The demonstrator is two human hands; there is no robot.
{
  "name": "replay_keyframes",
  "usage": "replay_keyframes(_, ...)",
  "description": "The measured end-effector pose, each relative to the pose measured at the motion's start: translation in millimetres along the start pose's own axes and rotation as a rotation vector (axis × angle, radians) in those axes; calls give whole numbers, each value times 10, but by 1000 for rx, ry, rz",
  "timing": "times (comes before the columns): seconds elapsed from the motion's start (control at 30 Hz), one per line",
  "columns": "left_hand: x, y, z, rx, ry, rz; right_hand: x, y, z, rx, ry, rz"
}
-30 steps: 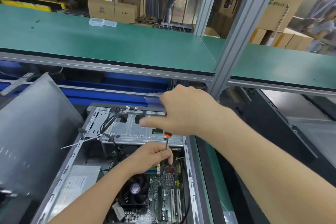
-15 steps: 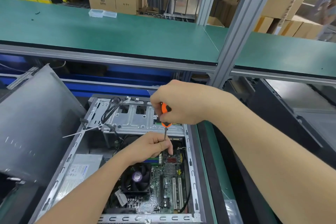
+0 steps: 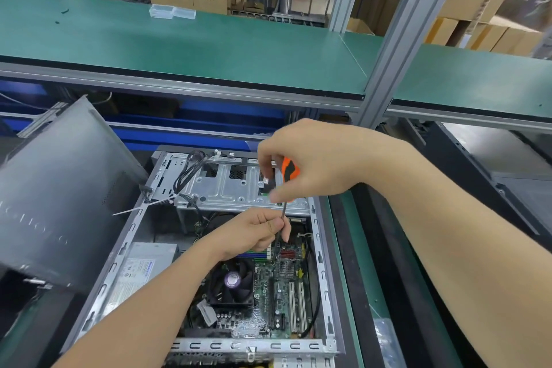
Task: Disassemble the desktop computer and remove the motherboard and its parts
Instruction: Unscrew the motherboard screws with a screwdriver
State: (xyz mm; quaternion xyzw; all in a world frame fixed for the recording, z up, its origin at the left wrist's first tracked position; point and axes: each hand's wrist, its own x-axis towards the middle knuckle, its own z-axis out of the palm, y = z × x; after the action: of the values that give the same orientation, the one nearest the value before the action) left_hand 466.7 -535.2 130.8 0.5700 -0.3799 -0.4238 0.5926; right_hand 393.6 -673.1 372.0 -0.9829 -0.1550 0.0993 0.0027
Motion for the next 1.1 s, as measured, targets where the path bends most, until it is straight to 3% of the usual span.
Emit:
replay_keyframes(0.1,14,-20,-17,10,-11,-12,52,-93,93,-92,266,290)
replay_keyframes(0.2,19,-35,-33,11,-16,-28,145,-153,165,5,181,466)
replay_keyframes(0.63,43,-59,-39,-133,-73,21,6,-49,35,21,-22,36)
replay_keyframes(0.87,23,-2,-27,-86,-52,11,68,-80,64,-100,-55,-68)
replay_keyframes(1.0,13,20,-17,-49,-16,-4,-9,-56,58,-17,24,-10)
replay_keyframes(1.1,16,28,-18,-44,4,-8,-5,-161,102,-170,245,249)
